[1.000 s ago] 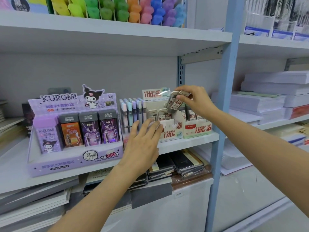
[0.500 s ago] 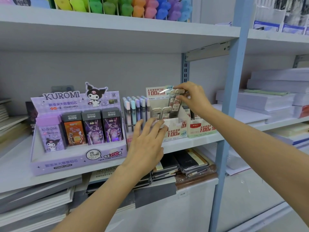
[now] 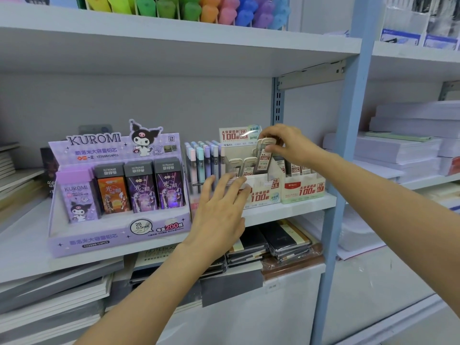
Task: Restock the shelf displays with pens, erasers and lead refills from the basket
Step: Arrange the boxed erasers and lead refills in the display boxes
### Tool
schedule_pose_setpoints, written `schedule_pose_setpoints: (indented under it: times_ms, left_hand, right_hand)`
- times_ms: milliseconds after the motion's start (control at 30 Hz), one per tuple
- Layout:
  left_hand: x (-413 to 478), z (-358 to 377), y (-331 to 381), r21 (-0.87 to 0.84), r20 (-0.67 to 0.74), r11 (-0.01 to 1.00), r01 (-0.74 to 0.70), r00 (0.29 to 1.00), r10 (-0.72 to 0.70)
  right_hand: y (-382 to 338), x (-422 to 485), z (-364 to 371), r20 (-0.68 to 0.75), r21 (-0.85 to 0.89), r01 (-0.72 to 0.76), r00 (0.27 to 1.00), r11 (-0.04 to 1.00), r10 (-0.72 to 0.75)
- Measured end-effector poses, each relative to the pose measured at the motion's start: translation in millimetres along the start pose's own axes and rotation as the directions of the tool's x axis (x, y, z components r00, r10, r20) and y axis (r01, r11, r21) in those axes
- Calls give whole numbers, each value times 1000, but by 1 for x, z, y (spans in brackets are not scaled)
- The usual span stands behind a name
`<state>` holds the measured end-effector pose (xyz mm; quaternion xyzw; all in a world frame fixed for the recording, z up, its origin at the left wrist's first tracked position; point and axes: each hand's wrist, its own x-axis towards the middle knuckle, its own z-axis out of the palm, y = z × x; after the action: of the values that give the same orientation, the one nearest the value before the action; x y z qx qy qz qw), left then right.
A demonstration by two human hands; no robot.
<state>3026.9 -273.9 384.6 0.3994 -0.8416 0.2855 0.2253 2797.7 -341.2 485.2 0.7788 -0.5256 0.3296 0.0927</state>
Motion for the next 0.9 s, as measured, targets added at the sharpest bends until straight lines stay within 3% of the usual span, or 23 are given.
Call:
schedule_pose_setpoints:
  times_ms: [133, 300, 400, 467, 533, 633, 733, 833, 900]
  left_hand:
    - [0, 0, 0, 6, 11, 1000, 3, 1000, -3]
    - [0, 1, 0, 18, 16, 1000, -7, 1000, 7]
    - [-1, 1, -1, 17, 23, 1000, -12, 1000, 12]
    - [-5, -2, -2, 3, 24, 1000, -25, 999, 25]
    - [-15, -7, -2, -43, -29, 998, -44, 999, 42]
    - [-49, -5, 1, -150, -241, 988, -30, 970, -8]
    - [-106, 20, 5, -225, -317, 974, -2, 946, -71]
    - [-181, 61, 10, -292, -65, 951, 103, 990, -127]
    - [-237, 90, 14, -367, 182, 902, 227, 969, -169]
  right_hand:
    - [-5, 1, 16, -72, 58, -69, 995, 996, 73]
    - [-4, -5, 27, -73, -93, -99, 993, 991, 92]
    - [-7, -16, 30, -42, -122, -83, 996, 989, 78]
    - [-12, -27, 28, -108, -79, -47, 993, 996, 39]
    - [-23, -42, 26, -222, -33, 26, 974, 999, -32]
    - [-51, -77, 32, -306, 54, 154, 943, 987, -130]
    - [-86, -125, 68, -140, 182, 239, 966, 954, -216]
    - [-115, -173, 132, 174, 273, 243, 939, 931, -296]
    - [-127, -202, 184, 383, 286, 191, 875, 939, -295]
